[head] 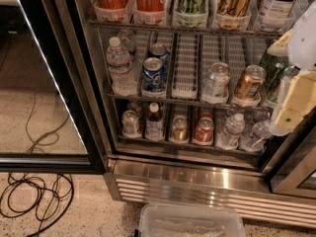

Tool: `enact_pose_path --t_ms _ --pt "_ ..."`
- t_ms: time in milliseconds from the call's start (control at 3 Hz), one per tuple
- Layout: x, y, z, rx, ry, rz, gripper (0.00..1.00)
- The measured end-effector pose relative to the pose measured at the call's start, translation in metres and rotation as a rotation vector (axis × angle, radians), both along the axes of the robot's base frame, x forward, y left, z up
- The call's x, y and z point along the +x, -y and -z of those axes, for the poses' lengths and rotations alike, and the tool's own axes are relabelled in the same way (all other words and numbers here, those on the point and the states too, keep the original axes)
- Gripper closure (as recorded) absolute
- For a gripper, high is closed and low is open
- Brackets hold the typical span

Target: Pick water bottle from bottom shelf of fridge

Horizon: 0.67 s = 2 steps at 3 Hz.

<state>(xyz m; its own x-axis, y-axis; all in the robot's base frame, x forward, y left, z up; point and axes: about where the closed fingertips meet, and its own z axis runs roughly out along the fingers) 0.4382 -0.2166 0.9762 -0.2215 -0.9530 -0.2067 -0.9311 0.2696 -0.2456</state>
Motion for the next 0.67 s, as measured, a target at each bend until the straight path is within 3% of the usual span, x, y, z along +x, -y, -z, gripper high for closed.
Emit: enact_pose_path --t_ms 333,667 --pt "0.0 0.0 0.0 0.0 0.0 0.0 0.0" --pt "0.003 0.003 0.013 0.051 0.03 0.054 0.0"
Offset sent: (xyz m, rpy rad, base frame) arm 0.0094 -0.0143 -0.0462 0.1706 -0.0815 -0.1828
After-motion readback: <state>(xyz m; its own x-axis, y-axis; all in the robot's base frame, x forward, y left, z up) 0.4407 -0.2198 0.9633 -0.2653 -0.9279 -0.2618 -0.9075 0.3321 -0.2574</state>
